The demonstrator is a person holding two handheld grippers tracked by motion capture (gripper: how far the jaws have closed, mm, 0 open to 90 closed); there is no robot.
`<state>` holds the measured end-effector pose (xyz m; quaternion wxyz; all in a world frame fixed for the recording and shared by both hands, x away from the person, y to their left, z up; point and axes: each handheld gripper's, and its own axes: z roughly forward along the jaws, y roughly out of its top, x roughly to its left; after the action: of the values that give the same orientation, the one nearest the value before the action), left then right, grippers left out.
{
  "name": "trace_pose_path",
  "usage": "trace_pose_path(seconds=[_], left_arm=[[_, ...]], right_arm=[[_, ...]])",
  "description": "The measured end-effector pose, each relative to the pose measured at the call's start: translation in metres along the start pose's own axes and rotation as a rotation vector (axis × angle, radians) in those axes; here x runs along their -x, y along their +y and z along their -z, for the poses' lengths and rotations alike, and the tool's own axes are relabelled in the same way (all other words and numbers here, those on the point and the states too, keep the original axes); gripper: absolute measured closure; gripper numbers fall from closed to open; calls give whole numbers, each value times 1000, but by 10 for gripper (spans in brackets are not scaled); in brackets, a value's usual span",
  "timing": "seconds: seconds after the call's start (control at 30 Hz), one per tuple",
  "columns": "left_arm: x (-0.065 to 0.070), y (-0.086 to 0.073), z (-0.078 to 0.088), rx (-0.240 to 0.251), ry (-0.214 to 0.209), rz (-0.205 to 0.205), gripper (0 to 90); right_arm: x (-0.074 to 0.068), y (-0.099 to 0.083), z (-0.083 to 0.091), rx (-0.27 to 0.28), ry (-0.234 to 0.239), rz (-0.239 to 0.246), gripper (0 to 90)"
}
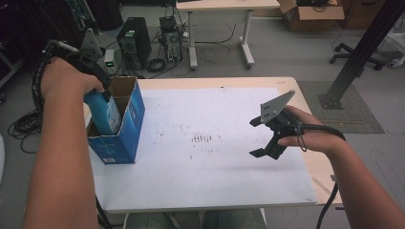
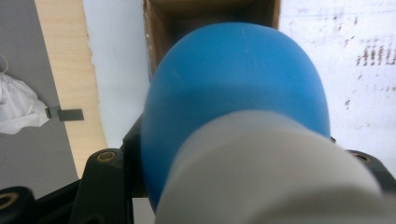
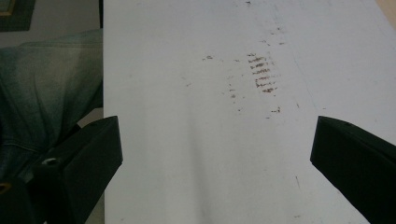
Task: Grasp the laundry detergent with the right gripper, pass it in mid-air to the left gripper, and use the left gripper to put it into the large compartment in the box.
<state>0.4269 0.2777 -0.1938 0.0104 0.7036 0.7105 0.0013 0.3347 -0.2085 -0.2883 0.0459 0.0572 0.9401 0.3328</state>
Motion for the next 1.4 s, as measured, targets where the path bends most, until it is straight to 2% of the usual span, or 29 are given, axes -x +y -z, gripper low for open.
trace_pose_path(seconds=[0.4,0.7,1.4], left_arm=[[-1,5,-27,-22,4,-20,400],[1,7,-40,-20,11,-30,400],[1,6,-86,-43,-1,-25,400]], right_arm=[[0,-1,-7,-4,9,0,25],[1,-2,-7,-12,5,-1,26],[1,-5,-9,-7,6,0,26]])
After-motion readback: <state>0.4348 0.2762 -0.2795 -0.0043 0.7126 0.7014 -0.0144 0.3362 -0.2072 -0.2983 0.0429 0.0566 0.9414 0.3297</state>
